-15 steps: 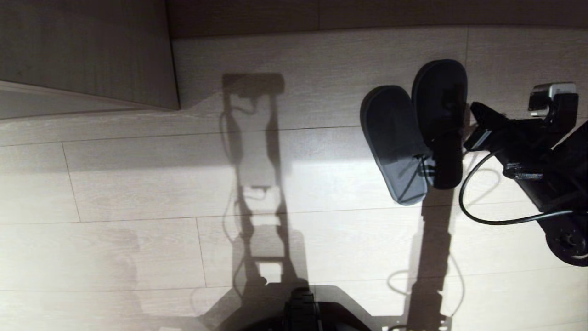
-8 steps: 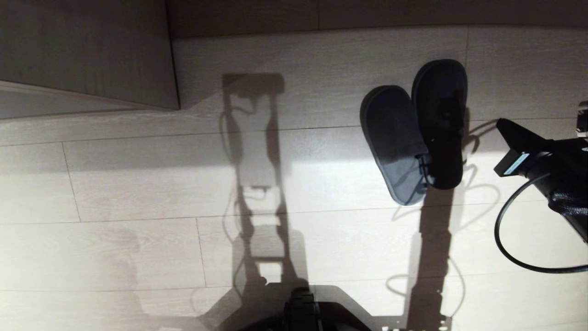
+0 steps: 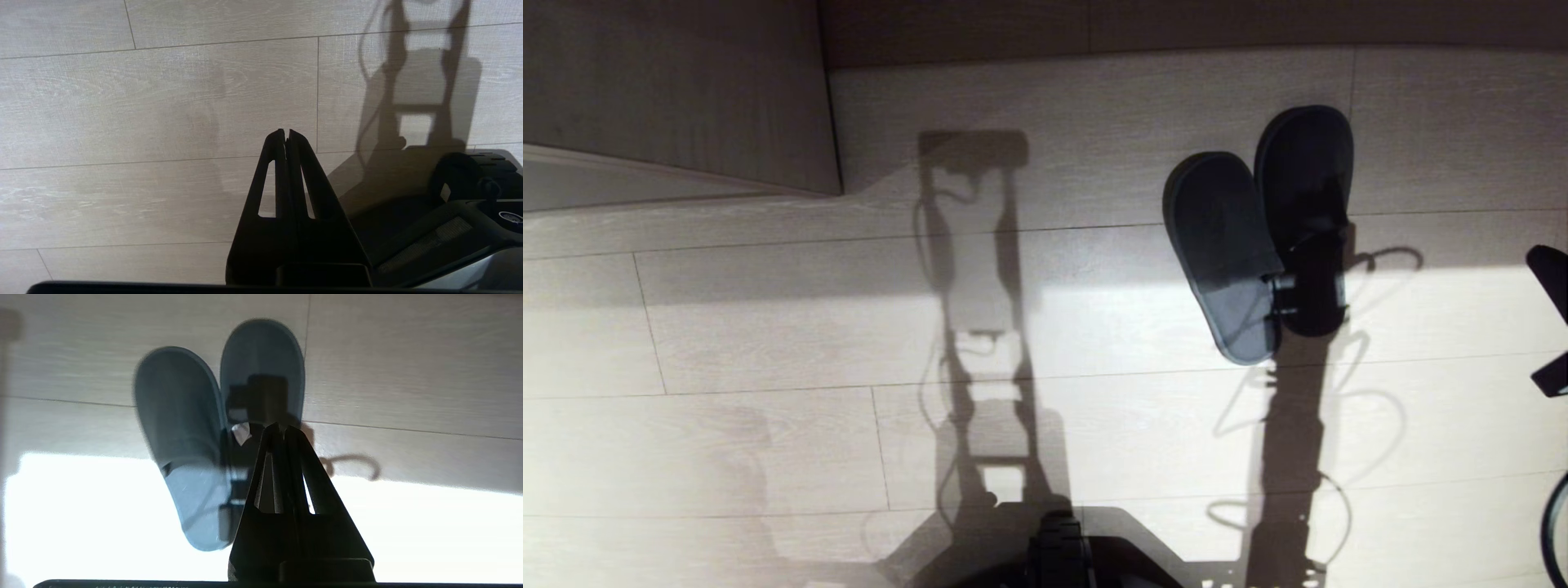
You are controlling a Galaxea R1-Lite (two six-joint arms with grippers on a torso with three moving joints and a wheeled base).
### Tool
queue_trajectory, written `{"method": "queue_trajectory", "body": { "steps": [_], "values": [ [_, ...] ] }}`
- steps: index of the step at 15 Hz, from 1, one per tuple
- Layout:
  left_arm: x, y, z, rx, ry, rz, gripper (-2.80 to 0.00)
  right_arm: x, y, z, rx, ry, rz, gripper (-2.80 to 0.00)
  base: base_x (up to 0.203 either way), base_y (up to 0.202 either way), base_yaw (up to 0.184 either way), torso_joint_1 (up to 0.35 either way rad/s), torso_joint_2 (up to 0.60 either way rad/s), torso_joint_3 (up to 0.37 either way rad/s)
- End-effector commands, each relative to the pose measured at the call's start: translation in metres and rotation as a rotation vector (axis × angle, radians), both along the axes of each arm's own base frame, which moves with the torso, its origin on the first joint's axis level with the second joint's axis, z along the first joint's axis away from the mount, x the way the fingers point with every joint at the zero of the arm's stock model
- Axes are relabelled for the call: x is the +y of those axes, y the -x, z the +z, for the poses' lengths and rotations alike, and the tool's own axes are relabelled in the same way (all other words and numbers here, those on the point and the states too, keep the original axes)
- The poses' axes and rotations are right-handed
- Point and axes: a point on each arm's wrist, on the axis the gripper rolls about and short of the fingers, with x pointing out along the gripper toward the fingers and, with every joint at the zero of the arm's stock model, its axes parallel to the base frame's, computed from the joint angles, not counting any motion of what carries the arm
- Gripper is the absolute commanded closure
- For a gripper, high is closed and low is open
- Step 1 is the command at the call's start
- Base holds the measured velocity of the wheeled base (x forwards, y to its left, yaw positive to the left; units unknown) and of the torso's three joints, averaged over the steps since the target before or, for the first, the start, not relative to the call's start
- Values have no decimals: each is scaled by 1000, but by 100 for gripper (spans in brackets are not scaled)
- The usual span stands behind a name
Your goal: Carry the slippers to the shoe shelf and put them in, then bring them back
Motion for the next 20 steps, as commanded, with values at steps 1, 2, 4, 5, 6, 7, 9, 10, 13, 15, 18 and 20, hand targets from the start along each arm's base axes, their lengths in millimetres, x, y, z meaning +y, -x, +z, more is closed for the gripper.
{"method": "queue_trajectory", "body": {
  "steps": [1,2,4,5,6,7,9,10,13,15,18,20],
  "values": [
    [0,0,0,-1,0,1,0,0,48,7,-116,4,1,0,0,0,0,0,0,0],
    [0,0,0,-1,0,0,0,1,68,3,-118,9,3,0,0,0,0,0,0,0],
    [0,0,0,-1,0,2,0,1,103,-9,-88,25,25,0,0,0,0,0,0,0],
    [0,0,0,-2,0,0,0,2,120,-18,-56,34,40,0,0,0,0,0,0,0],
    [0,0,0,-1,0,0,0,2,133,-27,-25,39,53,0,0,0,0,0,0,0],
    [0,0,0,-1,0,2,0,2,144,-38,15,42,66,0,0,0,0,0,0,0],
    [0,0,0,-1,0,1,0,2,152,-67,85,42,80,0,0,0,0,0,0,0],
    [0,0,0,-1,0,0,0,2,153,-86,112,39,82,0,0,0,0,0,0,0],
    [0,0,0,-2,2,1,0,2,152,-125,201,27,62,0,0,0,0,0,0,0],
    [0,0,0,-1,0,0,0,1,151,-132,256,22,35,0,0,0,0,0,0,0],
    [0,0,0,-1,-1,1,0,0,150,-146,394,9,-27,0,0,0,0,0,0,0],
    [0,0,0,-1,0,0,0,0,150,-145,381,13,-30,0,0,0,0,0,0,0]
  ]
}}
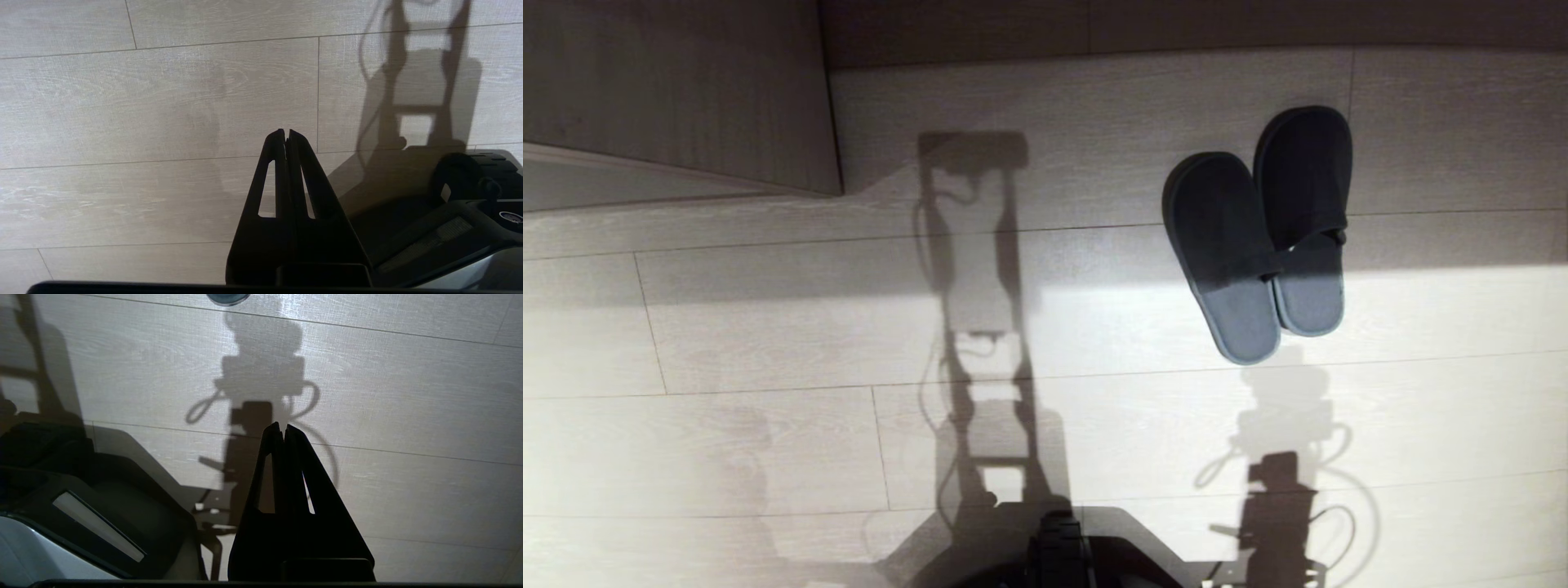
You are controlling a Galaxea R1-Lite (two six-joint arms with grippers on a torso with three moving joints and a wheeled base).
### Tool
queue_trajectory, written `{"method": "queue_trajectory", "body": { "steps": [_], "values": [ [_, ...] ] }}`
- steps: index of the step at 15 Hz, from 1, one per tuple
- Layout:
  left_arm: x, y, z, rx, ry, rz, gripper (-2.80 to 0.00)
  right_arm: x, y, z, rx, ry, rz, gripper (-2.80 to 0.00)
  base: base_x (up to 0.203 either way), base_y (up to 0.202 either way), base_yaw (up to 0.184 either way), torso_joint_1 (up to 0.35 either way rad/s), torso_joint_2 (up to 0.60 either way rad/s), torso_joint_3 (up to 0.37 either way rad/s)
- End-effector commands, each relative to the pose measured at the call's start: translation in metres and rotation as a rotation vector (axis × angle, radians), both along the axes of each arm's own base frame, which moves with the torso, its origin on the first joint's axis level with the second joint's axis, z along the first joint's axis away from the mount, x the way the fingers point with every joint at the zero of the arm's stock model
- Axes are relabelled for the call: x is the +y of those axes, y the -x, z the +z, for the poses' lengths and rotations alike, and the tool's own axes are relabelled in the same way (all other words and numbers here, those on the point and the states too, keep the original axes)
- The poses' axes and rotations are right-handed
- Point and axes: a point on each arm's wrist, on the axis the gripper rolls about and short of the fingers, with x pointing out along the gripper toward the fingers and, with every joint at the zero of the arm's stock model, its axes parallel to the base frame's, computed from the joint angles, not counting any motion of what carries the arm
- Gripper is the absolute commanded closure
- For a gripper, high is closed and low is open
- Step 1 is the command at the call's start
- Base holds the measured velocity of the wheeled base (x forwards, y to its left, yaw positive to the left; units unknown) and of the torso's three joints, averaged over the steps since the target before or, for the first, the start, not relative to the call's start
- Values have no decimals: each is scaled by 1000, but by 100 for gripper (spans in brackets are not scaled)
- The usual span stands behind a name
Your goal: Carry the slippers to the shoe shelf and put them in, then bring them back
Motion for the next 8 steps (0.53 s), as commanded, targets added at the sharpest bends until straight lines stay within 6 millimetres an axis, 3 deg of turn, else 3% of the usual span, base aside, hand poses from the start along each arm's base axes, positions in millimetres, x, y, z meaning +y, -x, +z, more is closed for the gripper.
{"method": "queue_trajectory", "body": {
  "steps": [1,4,8],
  "values": [
    [0,0,0,-1,2,1,0,0,0,0,-1,0,-1,0,0,0,0,0,0,0],
    [0,0,0,-1,6,0,0,0,0,0,1,-8,1,0,0,0,0,1,2,68],
    [0,0,0,1,6,0,0,0,0,0,2,-12,1,0,0,0,0,4,3,176]
  ]
}}
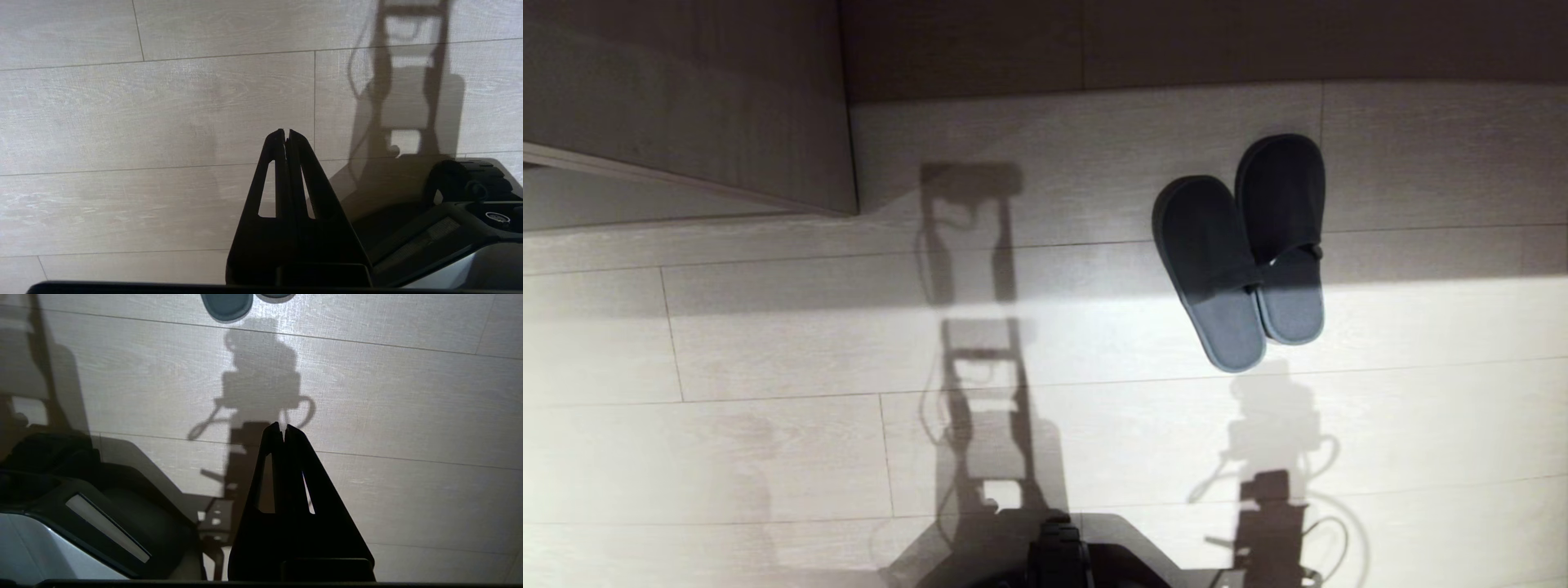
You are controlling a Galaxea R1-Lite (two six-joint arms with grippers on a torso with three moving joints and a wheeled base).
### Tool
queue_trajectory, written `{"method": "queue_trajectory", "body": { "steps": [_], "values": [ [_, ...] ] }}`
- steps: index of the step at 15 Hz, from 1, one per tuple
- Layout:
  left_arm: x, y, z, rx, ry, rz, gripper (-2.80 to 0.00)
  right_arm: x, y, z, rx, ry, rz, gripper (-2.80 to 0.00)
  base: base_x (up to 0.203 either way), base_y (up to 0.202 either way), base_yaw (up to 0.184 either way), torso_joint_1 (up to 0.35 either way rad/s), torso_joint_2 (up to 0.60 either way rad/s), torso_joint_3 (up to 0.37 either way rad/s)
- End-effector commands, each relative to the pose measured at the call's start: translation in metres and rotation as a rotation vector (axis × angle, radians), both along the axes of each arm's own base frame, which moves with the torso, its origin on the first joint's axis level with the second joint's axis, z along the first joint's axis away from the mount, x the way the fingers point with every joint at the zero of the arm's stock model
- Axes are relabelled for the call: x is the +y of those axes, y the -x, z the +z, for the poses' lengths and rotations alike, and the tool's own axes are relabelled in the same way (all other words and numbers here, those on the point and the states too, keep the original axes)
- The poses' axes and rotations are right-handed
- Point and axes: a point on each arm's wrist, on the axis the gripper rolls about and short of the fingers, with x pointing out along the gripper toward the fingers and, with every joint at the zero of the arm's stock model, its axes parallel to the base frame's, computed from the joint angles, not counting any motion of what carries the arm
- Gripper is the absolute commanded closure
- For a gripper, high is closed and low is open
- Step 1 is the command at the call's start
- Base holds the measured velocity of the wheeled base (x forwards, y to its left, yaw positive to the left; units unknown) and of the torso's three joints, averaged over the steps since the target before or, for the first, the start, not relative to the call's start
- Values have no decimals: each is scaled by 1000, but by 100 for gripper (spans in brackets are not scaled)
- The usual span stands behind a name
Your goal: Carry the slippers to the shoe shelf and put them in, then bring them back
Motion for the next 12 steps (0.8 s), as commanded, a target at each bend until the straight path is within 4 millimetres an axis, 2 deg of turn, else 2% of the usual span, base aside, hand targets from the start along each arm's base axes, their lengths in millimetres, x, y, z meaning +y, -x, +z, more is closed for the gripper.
{"method": "queue_trajectory", "body": {
  "steps": [1,12],
  "values": [
    [0,0,0,1,0,0,0,0,0,0,3,1,1,0,0,0,0,2,2,202],
    [0,0,0,-1,0,2,0,0,0,0,5,-12,0,0,0,0,0,2,2,202]
  ]
}}
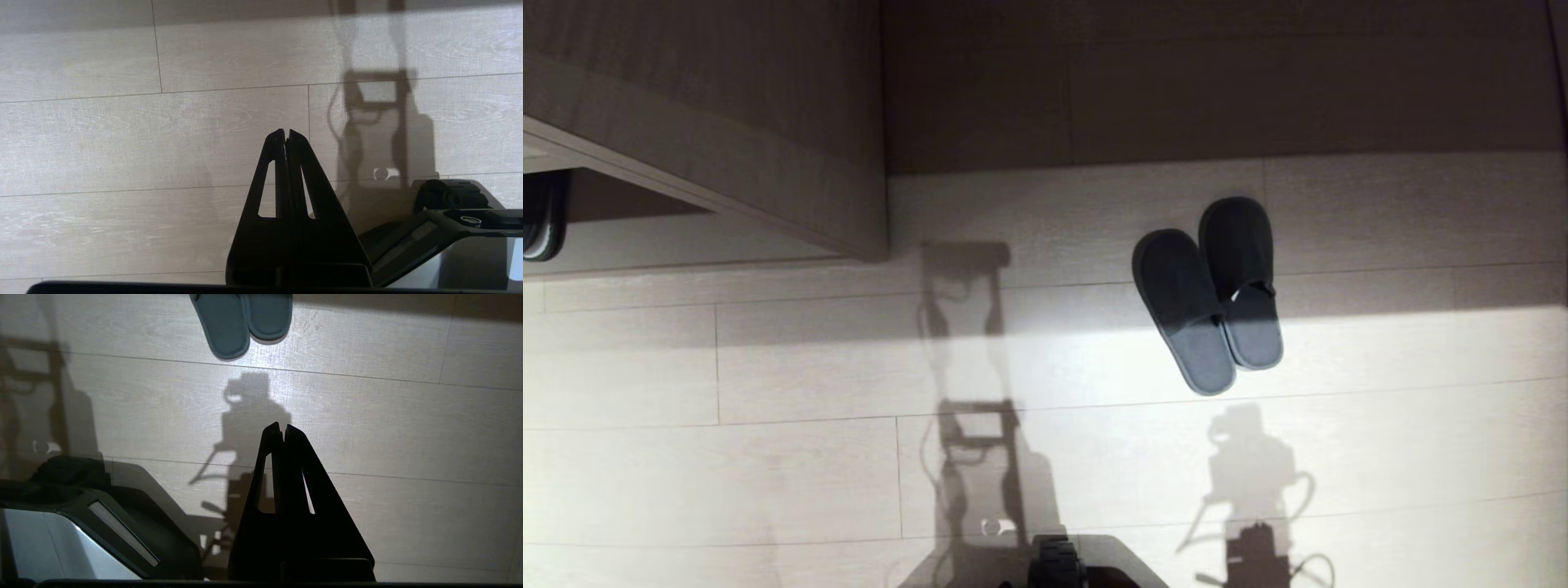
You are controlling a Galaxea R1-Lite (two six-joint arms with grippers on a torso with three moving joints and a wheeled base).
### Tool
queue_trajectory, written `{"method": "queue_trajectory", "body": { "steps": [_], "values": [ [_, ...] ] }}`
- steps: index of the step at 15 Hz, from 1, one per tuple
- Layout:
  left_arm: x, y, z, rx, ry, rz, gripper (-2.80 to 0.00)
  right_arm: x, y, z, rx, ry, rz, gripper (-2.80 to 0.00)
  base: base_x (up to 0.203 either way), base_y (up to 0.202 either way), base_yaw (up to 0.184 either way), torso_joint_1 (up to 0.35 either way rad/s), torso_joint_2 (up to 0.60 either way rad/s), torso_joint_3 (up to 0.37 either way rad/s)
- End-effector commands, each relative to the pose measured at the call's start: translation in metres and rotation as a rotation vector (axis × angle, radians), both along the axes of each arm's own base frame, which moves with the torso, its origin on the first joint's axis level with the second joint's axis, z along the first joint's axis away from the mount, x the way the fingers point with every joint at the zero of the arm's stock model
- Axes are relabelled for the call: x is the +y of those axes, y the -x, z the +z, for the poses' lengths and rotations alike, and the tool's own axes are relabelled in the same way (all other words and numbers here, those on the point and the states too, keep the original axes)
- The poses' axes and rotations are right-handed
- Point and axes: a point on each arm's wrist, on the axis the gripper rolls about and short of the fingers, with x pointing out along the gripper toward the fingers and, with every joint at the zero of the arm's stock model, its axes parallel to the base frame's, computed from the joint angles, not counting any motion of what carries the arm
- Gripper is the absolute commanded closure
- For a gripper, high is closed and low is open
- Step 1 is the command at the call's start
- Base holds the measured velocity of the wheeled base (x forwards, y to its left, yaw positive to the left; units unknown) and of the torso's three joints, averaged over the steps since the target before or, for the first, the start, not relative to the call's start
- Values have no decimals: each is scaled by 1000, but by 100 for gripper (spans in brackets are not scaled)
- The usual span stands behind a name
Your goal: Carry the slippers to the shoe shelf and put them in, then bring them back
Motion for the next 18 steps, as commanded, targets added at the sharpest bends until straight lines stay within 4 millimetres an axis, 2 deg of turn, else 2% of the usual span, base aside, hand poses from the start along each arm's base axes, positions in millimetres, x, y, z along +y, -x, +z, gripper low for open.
{"method": "queue_trajectory", "body": {
  "steps": [1,18],
  "values": [
    [0,0,0,0,0,1,0,0,0,0,3,0,1,0,0,0,0,0,2,203],
    [0,0,0,0,0,0,0,0,0,0,2,-1,0,0,0,0,0,2,1,204]
  ]
}}
